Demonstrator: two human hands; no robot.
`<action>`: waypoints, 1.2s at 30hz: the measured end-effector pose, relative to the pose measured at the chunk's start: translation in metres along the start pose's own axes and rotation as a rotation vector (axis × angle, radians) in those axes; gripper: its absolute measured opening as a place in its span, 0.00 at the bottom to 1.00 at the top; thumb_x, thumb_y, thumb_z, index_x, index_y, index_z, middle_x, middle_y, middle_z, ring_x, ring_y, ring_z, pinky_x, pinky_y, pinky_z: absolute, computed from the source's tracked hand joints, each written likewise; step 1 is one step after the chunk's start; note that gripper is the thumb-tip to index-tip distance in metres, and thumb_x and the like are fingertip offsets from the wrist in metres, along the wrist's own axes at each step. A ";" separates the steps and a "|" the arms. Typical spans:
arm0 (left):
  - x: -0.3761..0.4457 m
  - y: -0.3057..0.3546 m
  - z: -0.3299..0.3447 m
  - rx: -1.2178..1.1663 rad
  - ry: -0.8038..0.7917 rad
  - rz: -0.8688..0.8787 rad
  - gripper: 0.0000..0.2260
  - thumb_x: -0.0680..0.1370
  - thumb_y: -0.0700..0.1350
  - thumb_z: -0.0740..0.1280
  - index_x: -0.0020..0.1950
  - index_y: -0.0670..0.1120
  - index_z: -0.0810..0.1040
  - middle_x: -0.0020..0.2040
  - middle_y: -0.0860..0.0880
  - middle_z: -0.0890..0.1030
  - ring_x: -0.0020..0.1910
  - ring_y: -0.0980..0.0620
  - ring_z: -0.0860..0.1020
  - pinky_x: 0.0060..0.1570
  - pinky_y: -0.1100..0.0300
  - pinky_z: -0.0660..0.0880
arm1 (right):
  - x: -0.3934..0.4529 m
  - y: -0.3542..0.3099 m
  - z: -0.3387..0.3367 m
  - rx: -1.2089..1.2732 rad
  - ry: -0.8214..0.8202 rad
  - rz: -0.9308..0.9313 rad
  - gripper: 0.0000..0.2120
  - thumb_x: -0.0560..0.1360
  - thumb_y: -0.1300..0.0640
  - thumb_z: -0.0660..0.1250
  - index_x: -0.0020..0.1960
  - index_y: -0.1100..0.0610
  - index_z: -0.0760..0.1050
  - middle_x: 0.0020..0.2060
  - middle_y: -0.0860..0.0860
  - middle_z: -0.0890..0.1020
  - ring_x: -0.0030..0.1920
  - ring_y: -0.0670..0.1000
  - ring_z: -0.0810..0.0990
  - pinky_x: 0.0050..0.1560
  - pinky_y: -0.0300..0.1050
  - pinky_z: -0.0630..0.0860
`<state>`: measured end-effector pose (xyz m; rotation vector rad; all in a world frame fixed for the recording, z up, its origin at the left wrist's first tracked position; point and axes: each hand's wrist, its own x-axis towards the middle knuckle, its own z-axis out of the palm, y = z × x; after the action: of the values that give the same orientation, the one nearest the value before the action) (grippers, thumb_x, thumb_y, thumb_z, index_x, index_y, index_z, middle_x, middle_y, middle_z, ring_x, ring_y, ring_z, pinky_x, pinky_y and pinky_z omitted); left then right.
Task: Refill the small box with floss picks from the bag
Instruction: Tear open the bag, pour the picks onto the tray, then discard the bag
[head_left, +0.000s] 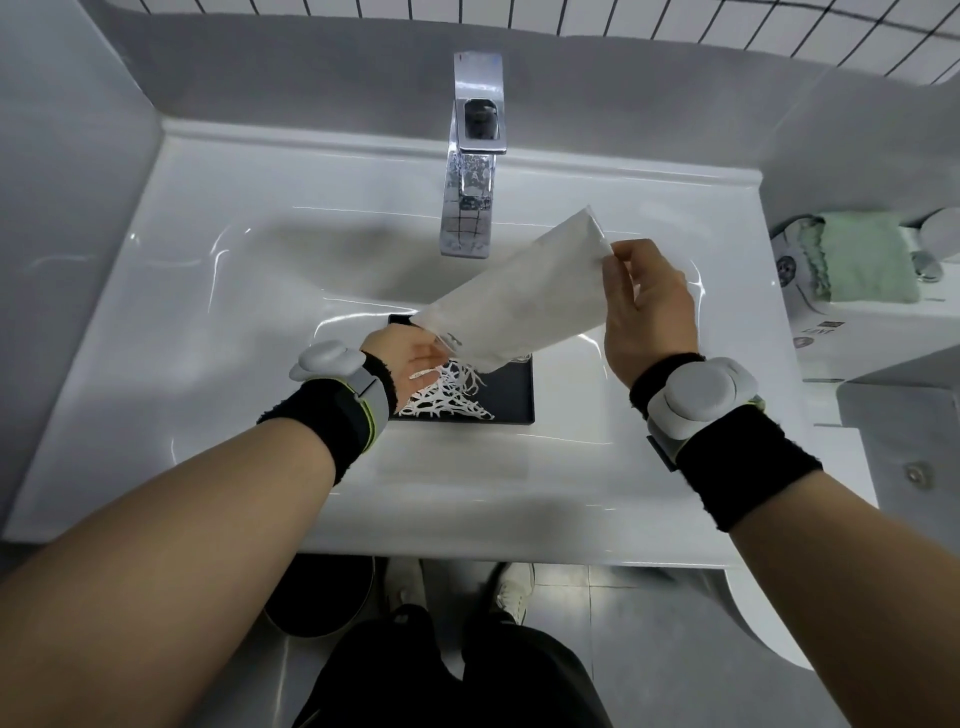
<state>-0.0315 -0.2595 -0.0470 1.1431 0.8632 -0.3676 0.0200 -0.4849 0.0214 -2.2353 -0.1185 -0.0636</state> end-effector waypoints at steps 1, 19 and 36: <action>0.000 0.000 0.000 -0.042 -0.006 0.000 0.08 0.74 0.36 0.61 0.37 0.44 0.76 0.45 0.44 0.83 0.45 0.48 0.79 0.55 0.54 0.73 | 0.000 0.001 0.000 0.010 0.004 0.009 0.10 0.81 0.51 0.55 0.53 0.51 0.74 0.47 0.51 0.79 0.55 0.57 0.73 0.53 0.45 0.69; 0.000 -0.006 0.017 -0.083 -0.085 -0.108 0.09 0.71 0.34 0.57 0.38 0.49 0.66 0.53 0.49 0.83 0.45 0.50 0.79 0.41 0.55 0.65 | 0.007 0.007 -0.001 0.067 0.019 0.011 0.10 0.80 0.49 0.55 0.53 0.50 0.73 0.49 0.50 0.79 0.54 0.54 0.75 0.54 0.46 0.72; -0.015 0.005 0.018 0.365 -0.234 -0.038 0.06 0.81 0.50 0.59 0.46 0.50 0.68 0.52 0.45 0.85 0.51 0.47 0.82 0.40 0.56 0.66 | 0.011 0.029 -0.005 0.085 0.111 0.246 0.09 0.81 0.47 0.53 0.54 0.48 0.69 0.43 0.44 0.77 0.41 0.42 0.76 0.40 0.35 0.69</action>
<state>-0.0302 -0.2761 -0.0302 1.3878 0.6256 -0.6974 0.0344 -0.5057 0.0027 -2.1397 0.2101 -0.0482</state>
